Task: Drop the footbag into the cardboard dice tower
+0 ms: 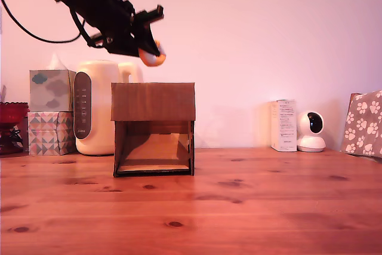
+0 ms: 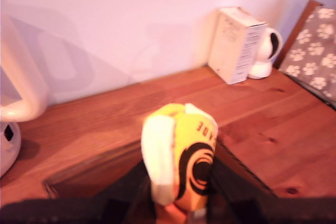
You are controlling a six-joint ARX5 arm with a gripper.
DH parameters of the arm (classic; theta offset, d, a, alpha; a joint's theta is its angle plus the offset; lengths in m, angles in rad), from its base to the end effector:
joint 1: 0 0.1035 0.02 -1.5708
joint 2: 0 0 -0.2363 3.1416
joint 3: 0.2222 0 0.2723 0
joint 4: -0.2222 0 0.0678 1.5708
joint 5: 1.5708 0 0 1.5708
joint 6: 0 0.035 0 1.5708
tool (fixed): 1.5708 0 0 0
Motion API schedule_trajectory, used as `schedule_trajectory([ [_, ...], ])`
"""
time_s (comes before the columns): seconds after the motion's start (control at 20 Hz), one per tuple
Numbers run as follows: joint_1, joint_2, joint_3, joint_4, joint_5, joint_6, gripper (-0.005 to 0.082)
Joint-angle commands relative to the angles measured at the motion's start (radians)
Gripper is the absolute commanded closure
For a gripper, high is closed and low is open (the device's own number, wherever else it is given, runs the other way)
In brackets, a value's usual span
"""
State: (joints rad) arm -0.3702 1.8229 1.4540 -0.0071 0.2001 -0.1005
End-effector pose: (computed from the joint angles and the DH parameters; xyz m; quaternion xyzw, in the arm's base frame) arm 0.4107 -0.1669 0.2550 -0.0315 0.1999 -0.2666 0.9423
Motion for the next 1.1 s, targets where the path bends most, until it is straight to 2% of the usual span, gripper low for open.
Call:
schedule_trajectory([
  [0.0,-0.001,0.024,0.008,-0.001,0.003,0.030,0.0587],
  [0.05,-0.001,0.025,0.008,-0.001,0.003,0.053,0.0493],
  [0.15,-0.001,0.025,0.009,0.010,0.003,0.076,0.0239],
  [0.2,-0.001,0.025,0.012,0.013,0.002,0.077,0.0157],
  [0.3,-0.001,0.024,0.023,0.001,0.002,0.077,0.0138],
  [0.4,-0.001,0.014,0.037,-0.042,0.002,0.080,0.0173],
  [0.5,-0.002,0.000,0.058,-0.124,0.002,0.082,0.0292],
  [0.55,-0.004,-0.013,0.069,-0.171,0.002,0.083,0.0407],
  [0.65,-0.005,-0.045,0.073,-0.244,0.002,0.083,0.0735],
  [0.7,-0.005,-0.064,0.073,-0.279,0.002,0.083,0.0780],
  [0.85,-0.005,-0.122,0.073,-0.377,0.002,0.085,0.0793],
  [1.05,-0.006,-0.175,0.072,-0.391,0.007,0.103,0.0793],
])
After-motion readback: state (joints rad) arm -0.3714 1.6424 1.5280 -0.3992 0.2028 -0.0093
